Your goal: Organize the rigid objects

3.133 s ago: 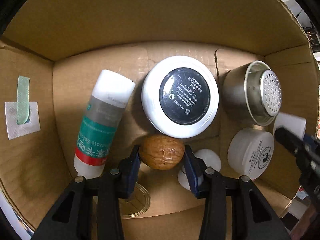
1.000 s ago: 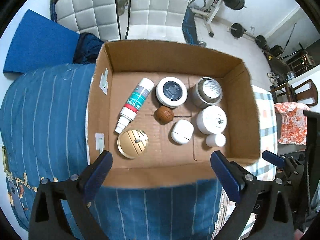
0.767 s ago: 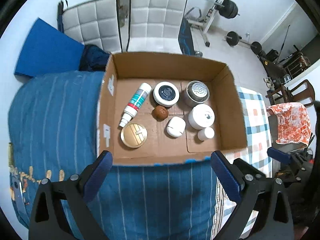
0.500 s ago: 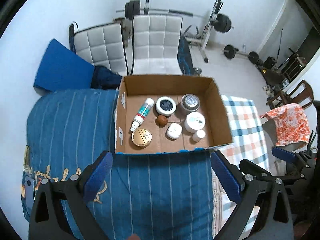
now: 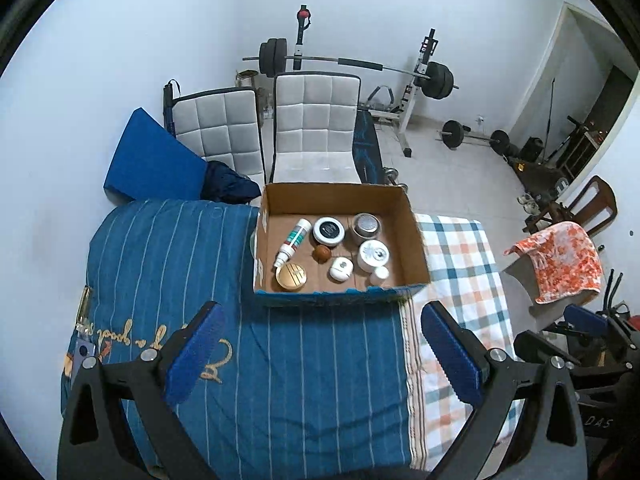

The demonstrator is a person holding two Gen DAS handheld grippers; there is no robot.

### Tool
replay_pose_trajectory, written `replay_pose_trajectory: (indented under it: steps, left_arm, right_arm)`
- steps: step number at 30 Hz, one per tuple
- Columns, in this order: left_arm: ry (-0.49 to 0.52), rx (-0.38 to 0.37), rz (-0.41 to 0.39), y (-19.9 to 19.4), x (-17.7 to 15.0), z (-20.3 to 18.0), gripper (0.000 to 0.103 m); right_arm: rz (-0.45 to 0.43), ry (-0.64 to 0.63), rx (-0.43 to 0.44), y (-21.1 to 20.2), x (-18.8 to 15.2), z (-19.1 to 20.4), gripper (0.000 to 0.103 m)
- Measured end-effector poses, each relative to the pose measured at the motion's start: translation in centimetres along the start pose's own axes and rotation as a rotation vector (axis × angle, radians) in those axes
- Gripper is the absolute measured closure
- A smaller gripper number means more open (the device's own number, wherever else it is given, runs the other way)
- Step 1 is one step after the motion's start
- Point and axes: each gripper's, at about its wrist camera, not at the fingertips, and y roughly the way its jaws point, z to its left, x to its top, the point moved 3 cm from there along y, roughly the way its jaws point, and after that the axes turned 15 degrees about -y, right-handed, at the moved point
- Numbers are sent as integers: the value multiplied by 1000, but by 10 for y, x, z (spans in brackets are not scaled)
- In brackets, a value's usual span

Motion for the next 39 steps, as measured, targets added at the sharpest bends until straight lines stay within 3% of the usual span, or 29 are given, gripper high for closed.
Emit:
replay_pose_trajectory:
  steps: [9, 19, 39]
  left_arm:
    - [34, 16, -22, -18, -15, -16, 2]
    - [21, 78, -89, -1, -10, -16, 2]
    - [-8, 109, -84, 20, 0, -11, 2]
  right_arm:
    - [-18, 2, -47, -27, -5, -6, 0]
    - [-23, 34, -125, -8, 7, -31, 0]
    - [-9, 41, -86, 23, 19, -37, 0]
